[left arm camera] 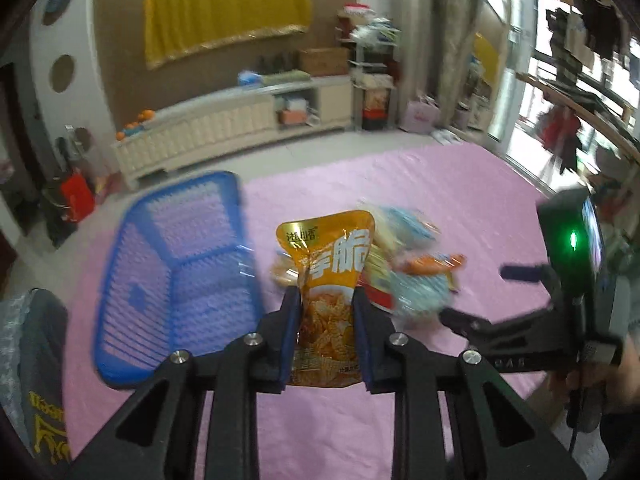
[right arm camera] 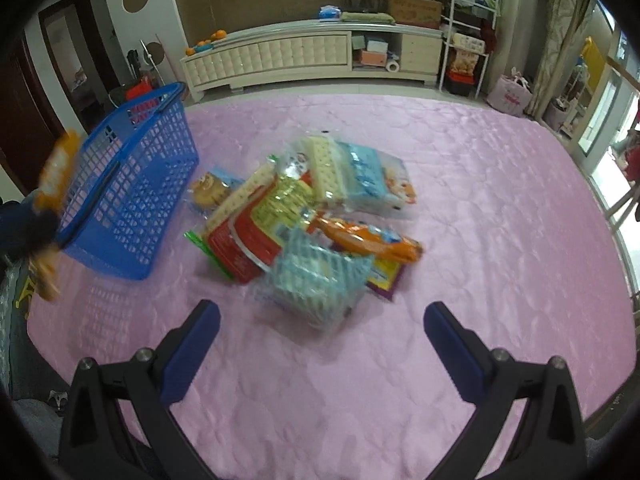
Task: Organize snacks
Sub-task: 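Carry the yellow pouch over the blue basket and open the left gripper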
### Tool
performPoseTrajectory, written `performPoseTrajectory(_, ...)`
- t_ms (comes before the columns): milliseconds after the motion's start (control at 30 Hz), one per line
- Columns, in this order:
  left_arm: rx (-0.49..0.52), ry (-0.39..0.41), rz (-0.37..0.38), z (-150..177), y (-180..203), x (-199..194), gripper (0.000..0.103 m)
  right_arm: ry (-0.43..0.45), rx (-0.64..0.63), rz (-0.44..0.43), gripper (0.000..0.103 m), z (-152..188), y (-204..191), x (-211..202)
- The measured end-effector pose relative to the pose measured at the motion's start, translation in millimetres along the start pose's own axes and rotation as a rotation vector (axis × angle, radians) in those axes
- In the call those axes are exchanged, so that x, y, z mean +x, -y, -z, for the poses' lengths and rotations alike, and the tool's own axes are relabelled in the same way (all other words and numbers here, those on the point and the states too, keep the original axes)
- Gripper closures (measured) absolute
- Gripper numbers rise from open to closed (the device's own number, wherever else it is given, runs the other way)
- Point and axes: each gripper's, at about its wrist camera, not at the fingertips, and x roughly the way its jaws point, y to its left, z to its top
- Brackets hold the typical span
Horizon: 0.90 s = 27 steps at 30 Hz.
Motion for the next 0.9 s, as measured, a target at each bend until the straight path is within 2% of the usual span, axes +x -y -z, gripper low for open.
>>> performPoseTrajectory(100, -0.024, 0.018, -0.065, -9, -24, 2, 0.079, -0.029, -0.023, 0.019, 0.0, -4, -6, 19)
performPoseTrajectory(200, -0.04, -0.003, -0.113, -11, -48, 11, 0.079, -0.053, -0.024, 0.036, 0.001, -6, -8, 37)
performPoseTrajectory(267, -0.076, -0.011, -0.149, -14, -65, 20, 0.079, -0.052, -0.011, 0.04, 0.006, -5, -8, 45)
performPoseTrajectory(367, -0.155, -0.02, -0.179, -19, -90, 33, 0.078, -0.053, -0.008, 0.065, 0.007, -5, -11, 54)
performPoseTrajectory(500, -0.181, -0.07, -0.189, -20, -109, 50, 0.078, -0.085, -0.017, 0.081, 0.008, -4, -13, 67)
performPoseTrajectory(633, -0.194, -0.118, -0.189, -16, -118, 63, 0.078, -0.081, -0.007, 0.08, 0.013, -6, -11, 72)
performPoseTrajectory(733, -0.187, -0.12, -0.166, -14, -123, 70, 0.078, -0.081, -0.03, 0.095, 0.017, -5, -14, 74)
performPoseTrajectory(900, -0.143, -0.13, -0.171, -30, -126, 82, 0.078, -0.065, -0.04, 0.085, 0.026, -3, -16, 71)
